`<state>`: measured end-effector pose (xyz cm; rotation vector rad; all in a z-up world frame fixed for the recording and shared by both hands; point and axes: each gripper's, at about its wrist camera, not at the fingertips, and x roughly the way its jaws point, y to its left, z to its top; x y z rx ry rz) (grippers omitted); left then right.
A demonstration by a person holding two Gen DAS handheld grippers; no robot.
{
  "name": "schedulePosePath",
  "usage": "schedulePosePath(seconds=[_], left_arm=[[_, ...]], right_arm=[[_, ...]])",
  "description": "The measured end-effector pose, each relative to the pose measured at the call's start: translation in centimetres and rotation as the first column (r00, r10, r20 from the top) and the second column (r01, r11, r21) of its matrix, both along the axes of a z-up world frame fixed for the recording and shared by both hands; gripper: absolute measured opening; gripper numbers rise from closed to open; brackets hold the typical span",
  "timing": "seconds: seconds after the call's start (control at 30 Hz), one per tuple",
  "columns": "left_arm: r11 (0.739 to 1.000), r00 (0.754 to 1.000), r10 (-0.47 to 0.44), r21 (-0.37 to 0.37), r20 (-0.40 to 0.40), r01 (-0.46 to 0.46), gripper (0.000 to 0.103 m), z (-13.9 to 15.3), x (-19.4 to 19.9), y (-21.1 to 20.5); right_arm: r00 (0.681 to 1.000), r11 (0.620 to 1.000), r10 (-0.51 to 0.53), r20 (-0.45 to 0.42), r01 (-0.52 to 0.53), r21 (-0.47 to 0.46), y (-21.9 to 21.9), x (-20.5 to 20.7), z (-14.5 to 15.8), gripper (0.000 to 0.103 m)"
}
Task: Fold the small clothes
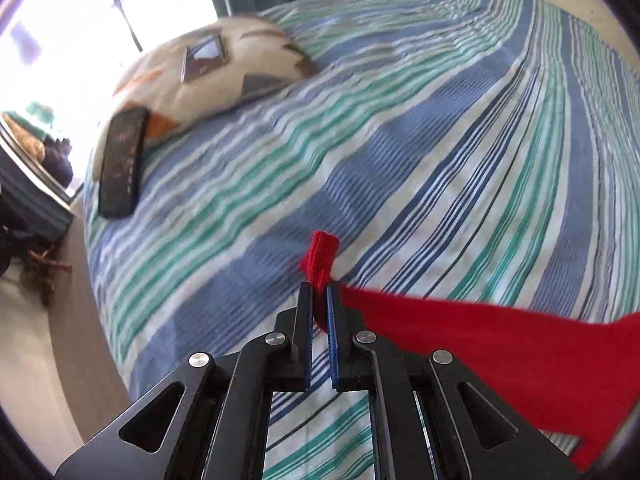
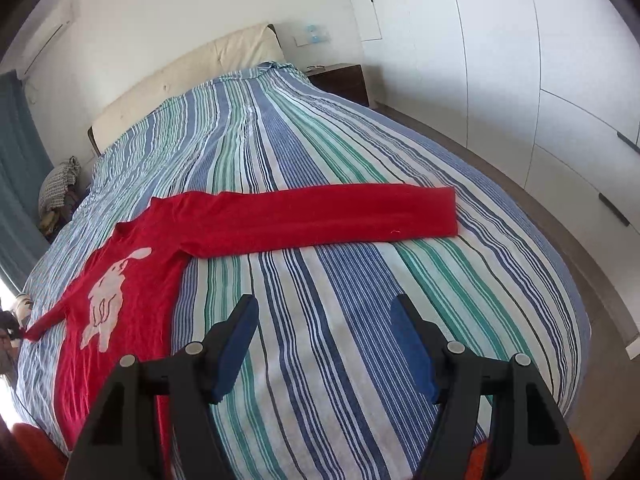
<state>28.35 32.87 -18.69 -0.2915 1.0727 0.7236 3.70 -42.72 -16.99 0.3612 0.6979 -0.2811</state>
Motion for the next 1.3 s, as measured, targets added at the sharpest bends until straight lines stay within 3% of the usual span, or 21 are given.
schedulePosePath(seconds=[0.07, 0.13, 0.2, 0.27, 0.33, 0.43, 0.47, 0.53, 0.57, 0.6, 0.63, 0.67, 0.7, 0.8, 0.87, 0.93, 1.13, 1.23, 1.27, 1.3], left_arm=[[0.992, 1.000, -0.011, -0.122, 0.003, 0.012, 0.013, -2.3, -1.0, 0.2], [0.969, 0.998, -0.001, -0.248, 0.062, 0.016, 0.022, -3.1, -1.8, 0.8], [0.948, 0.985, 0.055, -0.319, 0.163, 0.000, 0.059, -2.4, -3.6, 1.9], [0.940, 0.969, 0.124, -0.339, 0.215, -0.045, 0.070, -2.0, -5.0, 3.3], [0.929, 0.968, 0.144, -0.365, 0.206, -0.061, 0.071, -2.5, -5.3, 3.9], [0.935, 0.984, 0.089, -0.353, 0.152, -0.030, 0.076, -3.4, -4.1, 3.4], [0.943, 0.989, 0.062, -0.333, 0.132, -0.015, 0.082, -3.5, -3.5, 3.2], [0.962, 0.996, 0.021, -0.274, 0.089, 0.005, 0.084, -3.9, -2.4, 2.3], [0.972, 0.997, 0.016, -0.235, 0.077, 0.003, 0.079, -3.9, -2.2, 1.9], [0.980, 0.997, 0.023, -0.199, 0.074, -0.008, 0.052, -3.9, -2.0, 1.7], [0.981, 0.997, 0.032, -0.192, 0.070, -0.018, 0.034, -4.1, -1.9, 1.7], [0.973, 0.996, 0.034, -0.231, 0.084, -0.014, 0.009, -4.3, -1.8, 1.9], [0.973, 0.996, 0.042, -0.228, 0.083, -0.022, 0.008, -4.2, -1.5, 1.9], [0.996, 0.999, 0.012, -0.085, 0.031, -0.010, 0.008, -3.3, -0.6, 0.9], [1.000, 1.000, 0.012, -0.027, -0.017, -0.012, 0.008, -3.9, -0.4, 1.3], [0.999, 0.999, 0.016, -0.043, -0.037, -0.018, 0.008, -5.0, -0.3, 2.3], [1.000, 0.997, 0.019, -0.002, -0.075, -0.019, 0.011, -5.3, 0.5, 2.0], [1.000, 0.999, 0.008, -0.029, -0.047, -0.009, 0.032, -4.2, -0.6, 2.2], [0.999, 0.999, 0.013, -0.039, -0.031, -0.015, 0.054, -3.5, -1.2, 2.3], [0.999, 1.000, 0.013, -0.045, -0.007, -0.013, 0.068, -2.9, -2.0, 2.3]], right_arm=[[1.000, 1.000, -0.002, -0.002, 0.002, -0.014, 0.3, 0.0, 0.0, 0.068], [1.000, 0.999, 0.005, -0.007, -0.005, -0.035, 0.6, 0.0, 0.1, 0.068], [1.000, 0.998, 0.014, -0.011, -0.015, -0.057, 0.9, 0.0, 0.1, 0.068], [1.000, 0.997, 0.019, -0.016, -0.020, -0.070, 1.1, 0.1, 0.1, 0.068], [1.000, 0.997, 0.018, -0.023, -0.019, -0.077, 1.2, 0.2, 0.0, 0.068], [0.999, 0.996, 0.010, -0.041, -0.013, -0.086, 1.3, 0.5, -0.2, 0.068], [0.999, 0.996, 0.009, -0.045, -0.013, -0.088, 1.3, 0.6, -0.3, 0.068], [0.999, 0.995, 0.008, -0.046, -0.012, -0.095, 1.4, 0.5, -0.2, 0.068], [0.999, 0.995, 0.007, -0.043, -0.012, -0.098, 1.5, 0.5, -0.2, 0.068], [0.999, 0.995, 0.006, -0.042, -0.011, -0.102, 1.5, 0.4, -0.1, 0.068], [0.999, 0.995, 0.005, -0.041, -0.009, -0.104, 1.5, 0.4, -0.1, 0.068], [0.999, 0.994, 0.003, -0.042, -0.007, -0.105, 1.6, 0.4, -0.1, 0.068], [0.999, 0.994, 0.001, -0.043, -0.005, -0.105, 1.5, 0.4, -0.1, 0.068], [0.999, 0.995, -0.006, -0.050, 0.001, -0.103, 1.4, 0.4, -0.2, 0.068], [0.999, 0.995, -0.010, -0.051, 0.005, -0.103, 1.4, 0.4, -0.2, 0.068], [0.999, 0.995, -0.011, -0.051, 0.005, -0.103, 1.4, 0.4, -0.2, 0.068], [0.999, 0.995, -0.008, -0.044, 0.003, -0.102, 1.3, 0.3, 0.0, 0.068], [1.000, 0.996, -0.015, -0.022, 0.013, -0.086, 1.0, -0.1, 0.2, 0.068], [1.000, 0.997, -0.021, -0.014, 0.020, -0.077, 0.8, -0.3, 0.3, 0.068], [1.000, 0.997, -0.028, -0.008, 0.027, -0.068, 0.6, -0.4, 0.3, 0.068]])
